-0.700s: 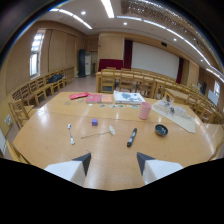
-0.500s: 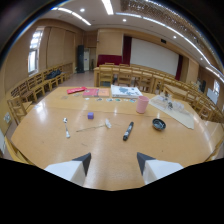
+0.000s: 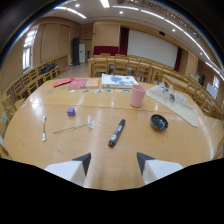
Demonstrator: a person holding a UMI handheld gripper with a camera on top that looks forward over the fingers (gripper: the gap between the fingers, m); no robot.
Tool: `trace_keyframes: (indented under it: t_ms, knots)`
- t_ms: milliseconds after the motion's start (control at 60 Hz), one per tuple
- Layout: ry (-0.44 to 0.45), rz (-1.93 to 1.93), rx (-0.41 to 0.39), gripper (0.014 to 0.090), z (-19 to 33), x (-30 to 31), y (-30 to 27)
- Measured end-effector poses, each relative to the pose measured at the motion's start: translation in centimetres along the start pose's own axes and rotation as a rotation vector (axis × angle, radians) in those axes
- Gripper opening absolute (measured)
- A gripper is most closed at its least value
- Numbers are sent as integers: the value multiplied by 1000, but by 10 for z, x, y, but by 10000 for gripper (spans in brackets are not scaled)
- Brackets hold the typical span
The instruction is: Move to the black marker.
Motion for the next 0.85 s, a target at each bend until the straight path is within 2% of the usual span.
trace_keyframes:
  t_ms: [200, 350, 850]
  knots:
    - [-25, 36, -53, 862, 73, 9, -15]
    - [-37, 53, -102, 863, 105, 10, -16]
    - [-33, 50, -130, 861, 123, 13, -17]
